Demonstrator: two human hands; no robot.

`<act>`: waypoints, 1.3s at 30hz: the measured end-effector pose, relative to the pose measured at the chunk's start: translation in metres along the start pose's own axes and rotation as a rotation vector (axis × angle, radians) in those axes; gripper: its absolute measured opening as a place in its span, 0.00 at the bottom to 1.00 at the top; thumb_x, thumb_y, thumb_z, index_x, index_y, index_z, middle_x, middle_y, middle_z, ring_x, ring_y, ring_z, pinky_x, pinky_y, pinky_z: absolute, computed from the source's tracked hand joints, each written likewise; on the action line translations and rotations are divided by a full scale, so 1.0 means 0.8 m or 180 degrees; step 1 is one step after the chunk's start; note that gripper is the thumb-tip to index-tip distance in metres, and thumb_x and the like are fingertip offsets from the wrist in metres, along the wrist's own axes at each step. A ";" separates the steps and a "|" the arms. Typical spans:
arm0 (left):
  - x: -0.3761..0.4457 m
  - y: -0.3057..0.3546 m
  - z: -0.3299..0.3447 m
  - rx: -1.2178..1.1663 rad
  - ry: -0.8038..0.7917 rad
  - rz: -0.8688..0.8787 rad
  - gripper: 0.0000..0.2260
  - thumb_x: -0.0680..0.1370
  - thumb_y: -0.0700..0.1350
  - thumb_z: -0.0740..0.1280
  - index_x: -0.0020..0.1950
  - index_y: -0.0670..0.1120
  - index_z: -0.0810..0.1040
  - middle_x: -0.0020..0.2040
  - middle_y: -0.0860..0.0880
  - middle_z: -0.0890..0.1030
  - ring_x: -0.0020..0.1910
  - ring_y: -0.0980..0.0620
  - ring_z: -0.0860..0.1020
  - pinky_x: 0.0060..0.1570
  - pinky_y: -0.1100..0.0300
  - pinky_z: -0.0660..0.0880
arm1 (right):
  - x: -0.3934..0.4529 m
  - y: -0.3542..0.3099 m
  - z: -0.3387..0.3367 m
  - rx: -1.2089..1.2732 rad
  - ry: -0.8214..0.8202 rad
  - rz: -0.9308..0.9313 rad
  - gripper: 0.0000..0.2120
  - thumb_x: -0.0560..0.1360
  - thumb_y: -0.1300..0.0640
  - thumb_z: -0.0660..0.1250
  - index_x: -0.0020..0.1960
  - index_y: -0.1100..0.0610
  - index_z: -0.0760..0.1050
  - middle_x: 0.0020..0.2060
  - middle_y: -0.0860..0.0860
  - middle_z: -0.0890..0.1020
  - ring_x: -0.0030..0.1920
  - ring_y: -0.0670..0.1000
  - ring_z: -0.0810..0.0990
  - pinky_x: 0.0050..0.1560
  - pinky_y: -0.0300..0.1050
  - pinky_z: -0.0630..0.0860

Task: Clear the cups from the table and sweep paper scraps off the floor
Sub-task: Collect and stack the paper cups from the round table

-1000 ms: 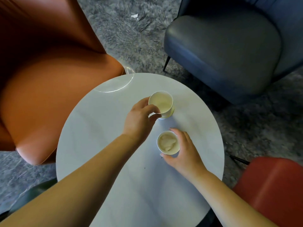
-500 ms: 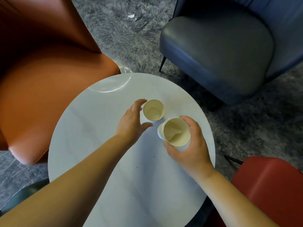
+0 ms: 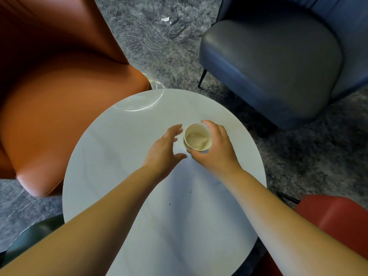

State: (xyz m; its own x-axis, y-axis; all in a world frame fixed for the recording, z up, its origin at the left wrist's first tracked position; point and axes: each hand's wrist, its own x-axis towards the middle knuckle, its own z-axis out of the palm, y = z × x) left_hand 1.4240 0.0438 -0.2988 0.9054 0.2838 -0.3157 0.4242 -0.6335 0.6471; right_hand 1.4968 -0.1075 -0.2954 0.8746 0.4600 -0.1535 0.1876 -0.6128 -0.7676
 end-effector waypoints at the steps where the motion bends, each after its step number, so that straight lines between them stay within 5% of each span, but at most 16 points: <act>1: -0.001 0.000 0.002 -0.0013 -0.0023 -0.0007 0.37 0.72 0.46 0.76 0.76 0.52 0.60 0.71 0.54 0.72 0.65 0.52 0.74 0.63 0.51 0.74 | 0.001 0.005 0.005 -0.0046 -0.0065 0.0023 0.41 0.64 0.47 0.79 0.71 0.50 0.63 0.66 0.50 0.70 0.65 0.49 0.70 0.57 0.37 0.70; 8: -0.016 -0.007 0.013 -0.0081 -0.0207 -0.0040 0.31 0.75 0.41 0.73 0.72 0.58 0.64 0.64 0.56 0.76 0.61 0.55 0.75 0.58 0.51 0.76 | -0.006 0.023 0.025 -0.0140 -0.0380 0.0018 0.42 0.65 0.51 0.79 0.71 0.42 0.58 0.66 0.50 0.70 0.62 0.52 0.73 0.52 0.40 0.74; 15: -0.039 -0.016 -0.004 0.0486 -0.0282 -0.0128 0.30 0.77 0.45 0.71 0.76 0.53 0.61 0.73 0.53 0.70 0.67 0.50 0.72 0.64 0.54 0.71 | -0.053 0.033 0.001 -0.0146 -0.0186 0.0244 0.37 0.67 0.49 0.76 0.69 0.43 0.60 0.64 0.47 0.70 0.59 0.51 0.74 0.52 0.40 0.74; 21: -0.073 0.010 -0.020 0.1341 -0.0625 0.0169 0.28 0.79 0.53 0.66 0.77 0.52 0.60 0.74 0.50 0.68 0.72 0.47 0.66 0.68 0.50 0.67 | -0.128 0.041 -0.050 -0.0180 0.0231 0.0586 0.36 0.65 0.50 0.77 0.68 0.46 0.62 0.63 0.47 0.70 0.58 0.51 0.74 0.50 0.42 0.72; 26: -0.104 0.048 -0.019 0.2050 -0.0768 0.0874 0.27 0.80 0.58 0.61 0.77 0.51 0.61 0.75 0.52 0.66 0.73 0.48 0.64 0.69 0.51 0.64 | -0.201 0.040 -0.102 -0.0107 0.0772 0.1028 0.35 0.64 0.51 0.78 0.67 0.52 0.66 0.61 0.53 0.73 0.58 0.56 0.75 0.54 0.52 0.77; 39: -0.127 0.204 0.055 0.2494 -0.0971 0.1884 0.26 0.80 0.61 0.59 0.75 0.52 0.65 0.76 0.51 0.66 0.74 0.47 0.64 0.71 0.50 0.62 | -0.338 0.102 -0.232 -0.0200 0.1842 0.1699 0.39 0.61 0.53 0.80 0.67 0.54 0.67 0.60 0.54 0.74 0.58 0.55 0.74 0.49 0.40 0.66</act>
State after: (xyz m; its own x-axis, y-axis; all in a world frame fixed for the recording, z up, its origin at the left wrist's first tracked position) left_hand 1.4010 -0.1202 -0.1917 0.8769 -0.3524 -0.3269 -0.3176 -0.9353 0.1562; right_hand 1.3590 -0.4014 -0.2013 0.9439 -0.3035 -0.1298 -0.3133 -0.6996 -0.6422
